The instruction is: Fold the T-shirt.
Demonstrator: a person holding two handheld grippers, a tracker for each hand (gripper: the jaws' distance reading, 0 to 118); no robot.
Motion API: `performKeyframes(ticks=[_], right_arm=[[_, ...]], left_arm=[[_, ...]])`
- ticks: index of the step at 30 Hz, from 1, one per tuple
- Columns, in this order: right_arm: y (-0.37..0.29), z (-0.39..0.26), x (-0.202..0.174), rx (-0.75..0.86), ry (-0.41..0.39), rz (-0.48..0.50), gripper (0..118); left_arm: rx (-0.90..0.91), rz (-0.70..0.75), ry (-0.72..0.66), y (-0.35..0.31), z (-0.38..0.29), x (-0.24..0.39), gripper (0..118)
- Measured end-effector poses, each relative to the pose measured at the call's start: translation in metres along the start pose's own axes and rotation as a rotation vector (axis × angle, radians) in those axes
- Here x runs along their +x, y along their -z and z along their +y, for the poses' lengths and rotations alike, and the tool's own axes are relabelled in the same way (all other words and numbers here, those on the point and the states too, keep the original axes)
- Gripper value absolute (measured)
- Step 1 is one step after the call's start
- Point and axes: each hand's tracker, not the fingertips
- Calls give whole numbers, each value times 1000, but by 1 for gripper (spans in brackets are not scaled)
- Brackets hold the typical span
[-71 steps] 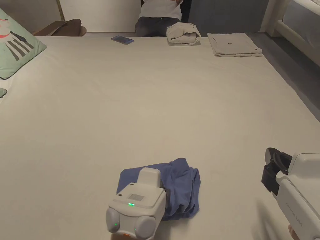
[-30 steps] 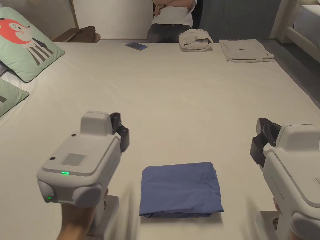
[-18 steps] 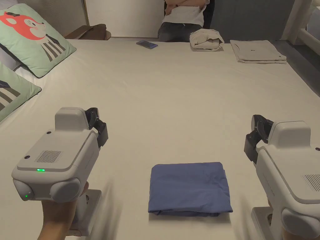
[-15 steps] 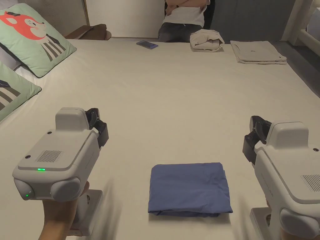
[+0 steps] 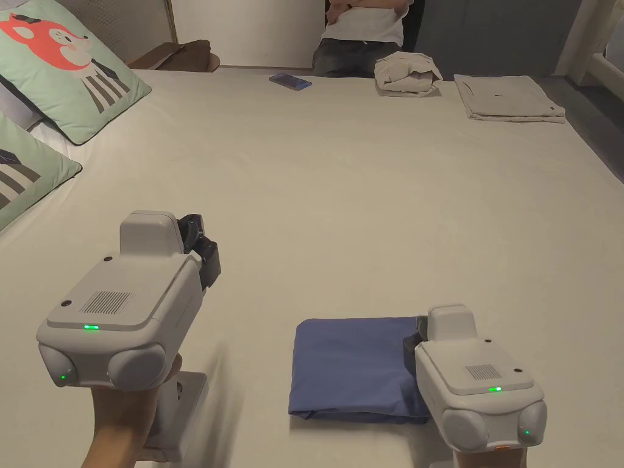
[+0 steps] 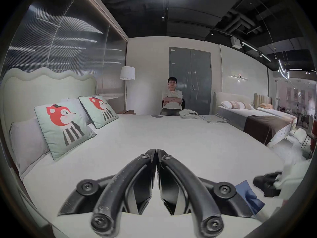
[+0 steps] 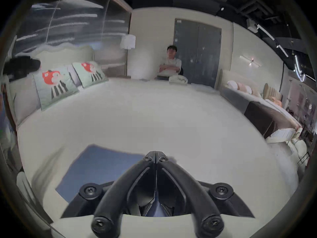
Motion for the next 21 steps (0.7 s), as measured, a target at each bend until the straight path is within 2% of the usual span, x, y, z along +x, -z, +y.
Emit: performKeyframes(ticks=[6,8,11,14,18,19,20,21], right_arm=[[30,-31,-4,-176,3,0,0],[30,-35,-1,-136,39,-2,0],[30,-31,-2,-148,33,-2,0],[29,-32,-2,-146,14,-2,0],[29,-31,0,-154,23,7,0],[29,-32,0,-153,24,9,0],[28,-32,0,-151,26,10,0],[28,-32,1,-150,30,11,0]], left_arm=[[-25,-15,0,6,-7,5,0],[-40,-25,-4,7,-10,7,0],[-83,-47,-13,11,-17,11,0],[-164,-91,-63,19,-25,15,0],[-413,-227,-226,37,-38,16,1],[-465,-257,-291,43,-43,15,6],[-531,-289,-345,48,-48,15,22],[-584,-326,-408,54,-55,14,54]])
